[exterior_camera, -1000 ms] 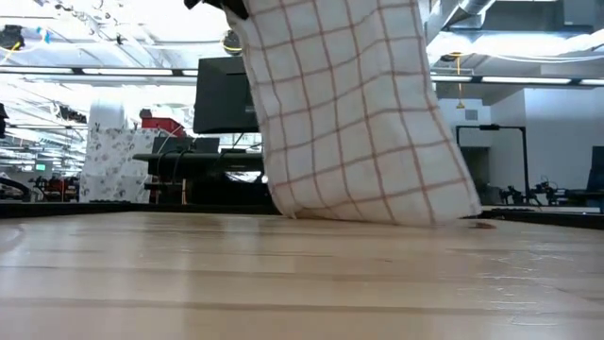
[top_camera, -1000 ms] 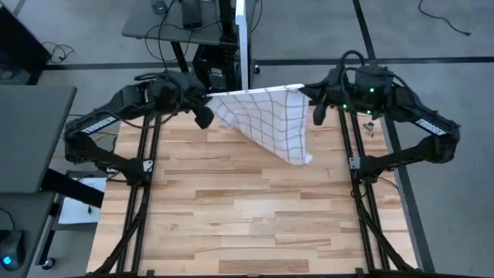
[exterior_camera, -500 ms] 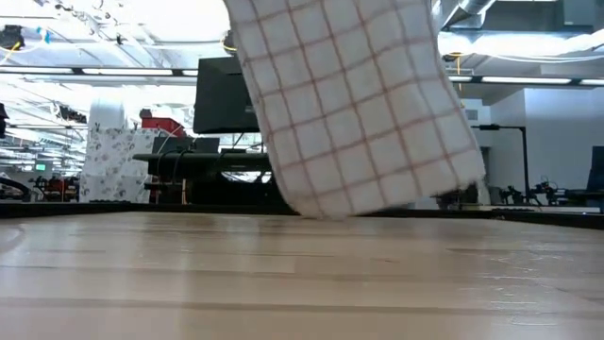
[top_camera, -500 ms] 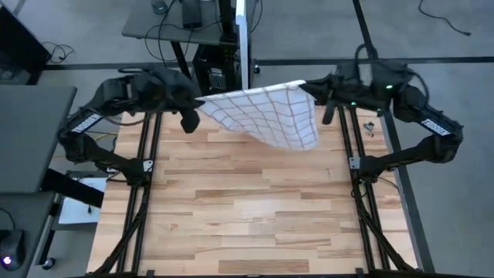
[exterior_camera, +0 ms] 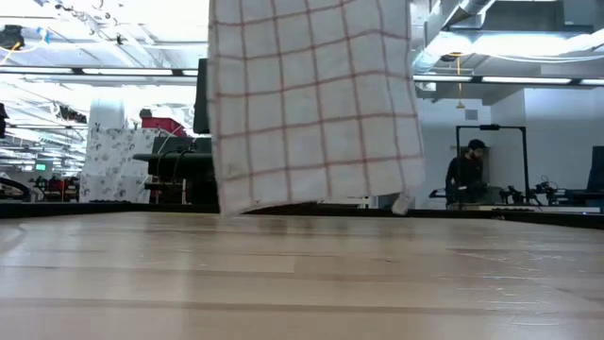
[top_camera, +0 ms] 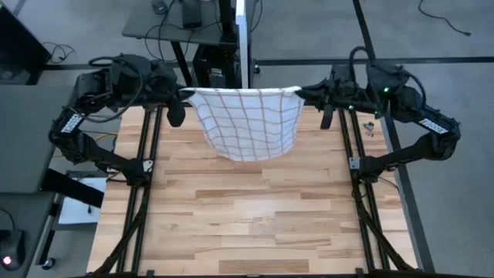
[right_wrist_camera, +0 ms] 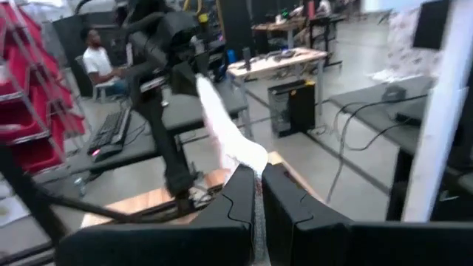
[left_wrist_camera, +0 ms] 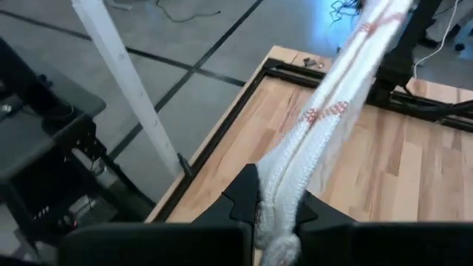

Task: Roll towel
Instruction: Prepare the white towel

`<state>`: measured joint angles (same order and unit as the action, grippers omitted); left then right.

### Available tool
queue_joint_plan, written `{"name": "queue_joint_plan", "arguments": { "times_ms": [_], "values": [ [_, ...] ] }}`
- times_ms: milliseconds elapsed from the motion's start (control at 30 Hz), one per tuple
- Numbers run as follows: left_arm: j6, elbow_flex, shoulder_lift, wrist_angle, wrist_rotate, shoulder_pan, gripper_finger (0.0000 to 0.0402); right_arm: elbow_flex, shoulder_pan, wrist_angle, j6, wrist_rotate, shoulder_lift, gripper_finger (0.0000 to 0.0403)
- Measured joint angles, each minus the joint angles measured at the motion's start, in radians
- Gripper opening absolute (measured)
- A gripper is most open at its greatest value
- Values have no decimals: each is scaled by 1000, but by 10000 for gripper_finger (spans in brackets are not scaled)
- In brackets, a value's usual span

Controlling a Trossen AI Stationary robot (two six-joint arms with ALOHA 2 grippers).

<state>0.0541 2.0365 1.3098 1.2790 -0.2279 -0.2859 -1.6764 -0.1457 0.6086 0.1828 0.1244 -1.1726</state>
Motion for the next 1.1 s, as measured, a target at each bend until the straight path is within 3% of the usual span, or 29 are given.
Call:
{"name": "queue_joint_plan", "arguments": {
  "times_ms": [167,267,400,567,800,933,1100],
  "values": [
    [-25,-40,2,109,-49,-15,0,1,-32,115,-11,1,-32,0],
    [-80,-63,3,54,-103,-65,0,2,-102,114,-41,0,-48,0],
    [-190,-65,5,5,-88,-183,0,1,-227,97,-131,-11,-63,0],
    [-326,-79,40,-99,-75,-304,0,2,-384,71,-261,-104,-91,0],
    [-457,-79,101,-177,-64,-364,0,2,-518,-2,-470,-191,-127,0],
    [-461,-79,94,-166,-69,-340,0,2,-506,6,-495,-206,-118,0],
    [-387,-77,45,-53,-75,-229,0,1,-362,122,-440,-201,-82,0]
  ]
}}
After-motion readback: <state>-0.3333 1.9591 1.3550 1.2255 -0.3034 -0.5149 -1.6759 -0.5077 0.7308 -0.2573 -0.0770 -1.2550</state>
